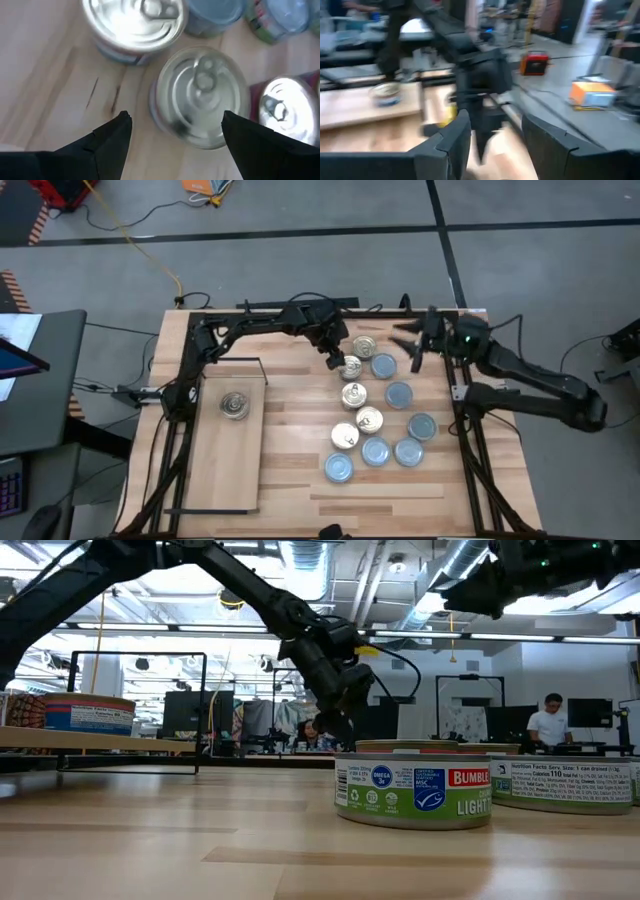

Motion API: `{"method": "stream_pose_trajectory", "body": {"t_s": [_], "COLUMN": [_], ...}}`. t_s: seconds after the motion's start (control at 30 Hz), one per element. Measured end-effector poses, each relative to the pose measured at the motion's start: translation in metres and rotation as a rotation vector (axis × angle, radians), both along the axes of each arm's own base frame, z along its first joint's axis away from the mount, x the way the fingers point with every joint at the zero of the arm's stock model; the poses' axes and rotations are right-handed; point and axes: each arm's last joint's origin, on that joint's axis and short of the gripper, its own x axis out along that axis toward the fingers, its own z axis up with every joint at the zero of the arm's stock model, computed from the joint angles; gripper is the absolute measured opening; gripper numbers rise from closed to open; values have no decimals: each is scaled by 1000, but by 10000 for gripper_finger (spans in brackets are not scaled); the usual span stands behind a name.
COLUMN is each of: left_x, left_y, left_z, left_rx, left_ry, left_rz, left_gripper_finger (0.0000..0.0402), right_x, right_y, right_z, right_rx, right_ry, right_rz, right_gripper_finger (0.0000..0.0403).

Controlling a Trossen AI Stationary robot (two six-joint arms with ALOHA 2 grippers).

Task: Stack canned seafood by type on shelf
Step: Stack the blue and pink tuna can on the blue and pink tuna can on the shelf

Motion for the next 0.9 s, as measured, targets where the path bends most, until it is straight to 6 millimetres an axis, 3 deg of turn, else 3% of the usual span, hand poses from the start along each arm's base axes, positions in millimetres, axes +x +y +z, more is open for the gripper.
{"method": "stream_pose_trajectory", "body": {"t_s": [0.17,0.43,0.8,0.9], "left_x": [-2,-2,7,9], "left_y": [-2,-3,-25,-34], "left_z": [2,0,-2,10], "left_rx": [-56,0,305,370], "left_ry": [3,33,139,148], "left_rz": [-5,19,-84,-122], "left_gripper_finger": [287,259,195,181], "right_x": [-13,-13,2,3], "right_y": [-5,-9,-9,-8], "right_z": [8,4,-4,-5], "right_rx": [-27,-5,27,34], "right_ry": [-36,-7,37,46], "right_rz": [-53,-27,50,57], "right_gripper_finger": [205,205,205,205]}}
